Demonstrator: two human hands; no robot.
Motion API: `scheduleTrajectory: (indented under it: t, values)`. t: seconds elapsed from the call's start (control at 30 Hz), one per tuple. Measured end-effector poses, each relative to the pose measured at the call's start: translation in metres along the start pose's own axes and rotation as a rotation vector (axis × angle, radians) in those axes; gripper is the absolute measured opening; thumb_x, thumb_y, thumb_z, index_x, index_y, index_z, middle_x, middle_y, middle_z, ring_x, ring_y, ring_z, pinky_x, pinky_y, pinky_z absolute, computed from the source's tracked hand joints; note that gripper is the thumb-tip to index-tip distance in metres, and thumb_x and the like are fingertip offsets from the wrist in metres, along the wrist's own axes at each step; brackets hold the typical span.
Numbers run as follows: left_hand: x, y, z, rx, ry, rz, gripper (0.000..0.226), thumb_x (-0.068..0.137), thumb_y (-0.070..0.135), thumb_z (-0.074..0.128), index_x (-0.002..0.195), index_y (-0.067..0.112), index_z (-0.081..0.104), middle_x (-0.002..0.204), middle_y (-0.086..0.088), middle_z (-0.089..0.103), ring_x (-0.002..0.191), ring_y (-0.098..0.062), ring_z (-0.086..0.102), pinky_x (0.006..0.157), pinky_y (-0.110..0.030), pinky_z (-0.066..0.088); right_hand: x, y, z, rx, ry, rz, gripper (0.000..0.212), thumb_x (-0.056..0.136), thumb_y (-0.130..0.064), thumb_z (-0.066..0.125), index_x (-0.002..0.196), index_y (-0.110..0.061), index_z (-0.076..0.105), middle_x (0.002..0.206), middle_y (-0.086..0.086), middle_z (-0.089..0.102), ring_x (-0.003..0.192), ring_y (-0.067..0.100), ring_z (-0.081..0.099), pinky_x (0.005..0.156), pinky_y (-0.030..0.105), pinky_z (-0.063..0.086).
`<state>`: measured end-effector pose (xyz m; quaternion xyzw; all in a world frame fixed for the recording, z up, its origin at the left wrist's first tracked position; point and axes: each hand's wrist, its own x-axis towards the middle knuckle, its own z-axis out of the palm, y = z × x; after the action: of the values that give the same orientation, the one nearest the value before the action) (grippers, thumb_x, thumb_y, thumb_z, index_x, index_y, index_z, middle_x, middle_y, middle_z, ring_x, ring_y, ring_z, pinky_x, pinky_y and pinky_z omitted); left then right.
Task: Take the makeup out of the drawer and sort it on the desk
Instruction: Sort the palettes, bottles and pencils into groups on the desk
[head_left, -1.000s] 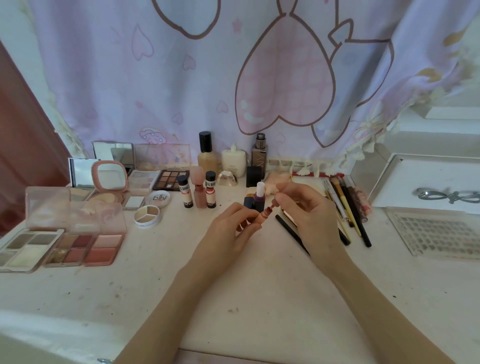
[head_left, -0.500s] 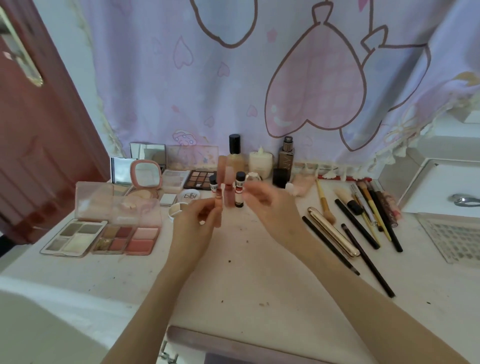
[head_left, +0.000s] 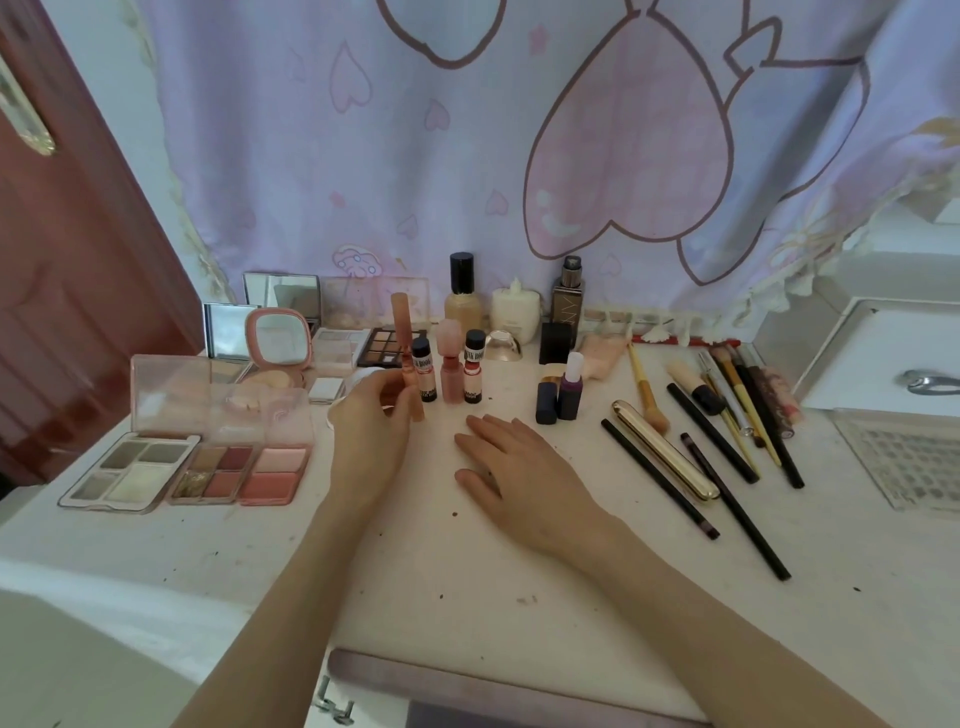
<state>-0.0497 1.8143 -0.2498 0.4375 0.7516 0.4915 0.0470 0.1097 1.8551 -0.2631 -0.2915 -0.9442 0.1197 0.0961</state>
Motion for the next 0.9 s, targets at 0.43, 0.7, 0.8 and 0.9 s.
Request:
scheduleTrajectory:
  t: [0.43,0.7,0.8,0.9]
  values:
    - [-0.005,0.003,0.000,-0.011,0.000,-0.026,0.016,0.088,0.008,0.056,0.101,0.013,0.064,0.092,0.006,0.063,0.076,0.001,0.054,0.077,-0.017,0.039,-0.002,0.000,0.000,-0.024,-0.023,0.009,0.048,0.100,-0.039,0.027,0.145,-0.022,0.027,0.156,-0.003,0.018,0.144,0.012,0.010,0.116,0.031,0.001]
    - [-0.027,0.007,-0.002,-0.029,0.073,-0.053,0.044,0.088,0.013,0.060,0.129,0.011,0.046,0.107,0.004,0.054,0.089,-0.009,0.054,0.064,-0.005,0.038,-0.001,0.000,-0.001,-0.020,-0.037,0.019,0.048,0.100,-0.039,0.026,0.145,-0.024,0.026,0.156,-0.004,0.017,0.144,0.011,0.010,0.116,0.031,0.000]
    - [-0.036,0.007,-0.002,-0.029,0.068,-0.034,0.044,0.087,0.017,0.062,0.128,0.012,0.047,0.106,0.006,0.051,0.091,-0.010,0.054,0.065,-0.007,0.038,-0.002,-0.001,-0.002,-0.009,-0.042,0.020,0.047,0.100,-0.038,0.027,0.145,-0.023,0.027,0.156,-0.004,0.017,0.144,0.011,0.010,0.116,0.030,0.000]
    - [-0.023,0.011,0.005,-0.030,0.063,-0.080,0.052,0.083,0.022,0.068,0.129,0.009,0.047,0.107,0.006,0.051,0.090,-0.011,0.053,0.071,-0.015,0.037,-0.004,0.000,-0.005,0.074,0.002,0.051,0.046,0.101,-0.029,0.031,0.146,-0.019,0.026,0.155,-0.002,0.022,0.142,0.011,0.016,0.115,0.025,0.002]
